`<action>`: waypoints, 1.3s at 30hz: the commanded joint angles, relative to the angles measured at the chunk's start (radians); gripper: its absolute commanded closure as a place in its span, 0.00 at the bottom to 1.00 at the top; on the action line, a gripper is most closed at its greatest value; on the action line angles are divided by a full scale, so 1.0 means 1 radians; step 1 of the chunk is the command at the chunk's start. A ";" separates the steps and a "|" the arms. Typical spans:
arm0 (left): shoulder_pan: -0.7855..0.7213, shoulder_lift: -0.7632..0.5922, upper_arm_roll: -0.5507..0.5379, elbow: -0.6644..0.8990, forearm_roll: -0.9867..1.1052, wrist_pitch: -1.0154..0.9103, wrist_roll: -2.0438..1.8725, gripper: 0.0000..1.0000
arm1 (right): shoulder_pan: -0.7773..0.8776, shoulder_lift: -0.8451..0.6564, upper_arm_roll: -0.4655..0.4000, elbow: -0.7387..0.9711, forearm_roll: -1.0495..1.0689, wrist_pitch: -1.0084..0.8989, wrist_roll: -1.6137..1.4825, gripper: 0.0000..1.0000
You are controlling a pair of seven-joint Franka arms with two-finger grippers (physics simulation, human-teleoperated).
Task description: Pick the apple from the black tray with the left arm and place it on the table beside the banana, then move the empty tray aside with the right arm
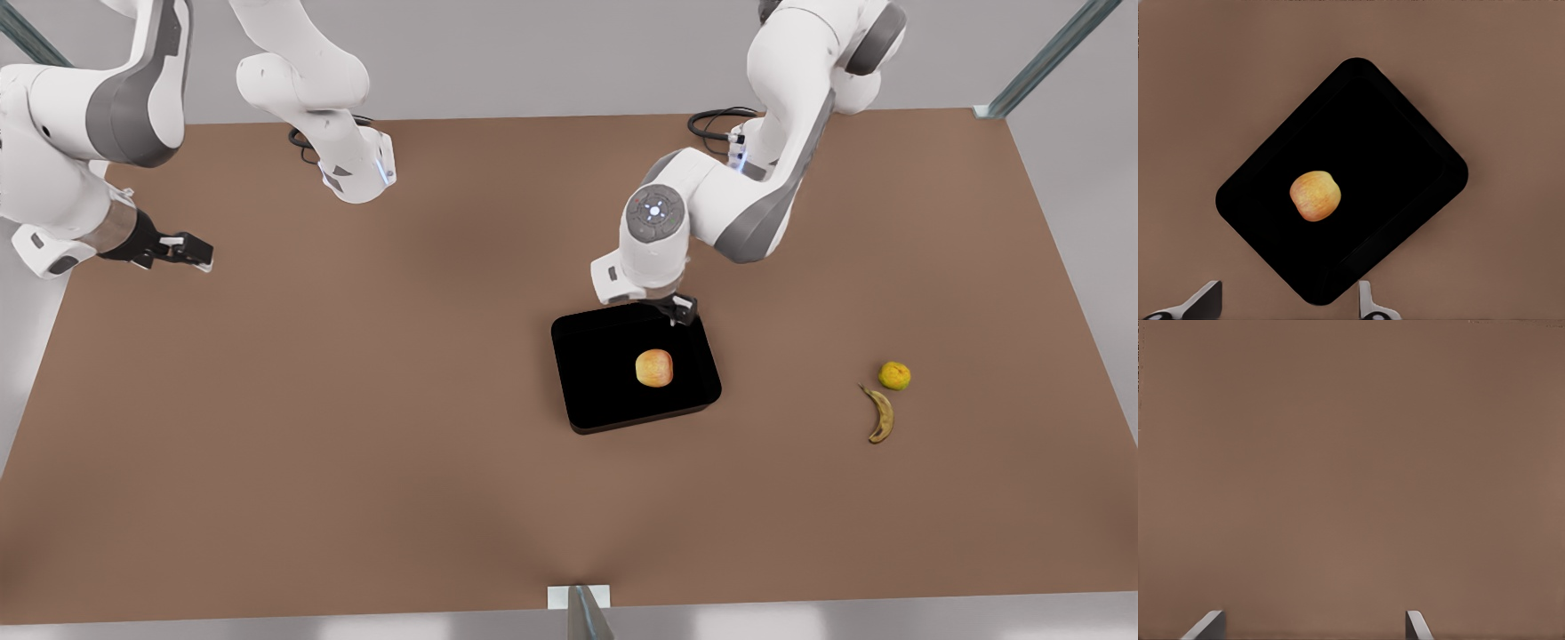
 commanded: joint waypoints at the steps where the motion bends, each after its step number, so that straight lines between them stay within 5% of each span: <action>1: -0.003 0.030 0.002 0.001 0.047 0.088 -0.440 0.00 | 0.008 -0.003 0.012 0.001 0.005 -0.011 -0.046 0.00; 4: 0.020 0.058 0.008 0.001 0.039 0.129 -0.445 0.00 | 0.051 0.029 0.147 -0.002 0.011 -0.021 -0.035 0.00; 6: 0.042 0.093 0.008 -0.002 0.034 0.189 -0.457 0.00 | 0.100 0.038 0.150 -0.002 0.038 -0.029 -0.033 0.00; 12: 0.053 0.128 0.008 -0.007 0.047 0.227 -0.519 0.00 | 0.104 0.044 0.118 0.016 0.046 -0.046 -0.044 0.00; 15: 0.053 0.145 0.008 -0.007 0.082 0.241 -0.520 0.00 | 0.103 0.033 0.116 0.016 0.040 -0.211 -0.104 0.00; 17: 0.039 0.145 0.005 -0.007 0.122 0.241 -0.520 0.00 | 0.100 0.007 0.024 0.016 0.034 -0.265 -0.293 0.00; 23: 0.016 0.133 0.000 -0.096 0.156 0.319 -0.514 0.00 | 0.100 0.010 0.033 0.016 0.031 -0.307 -0.286 0.00; 29: 0.059 0.007 0.010 -0.393 0.108 0.614 -0.531 0.00 | 0.106 0.016 0.035 0.016 0.032 -0.299 -0.286 0.00; 39: 0.082 -0.005 0.006 -0.582 -0.076 0.882 -0.506 0.00 | 0.104 0.018 0.035 0.016 0.031 -0.294 -0.288 0.00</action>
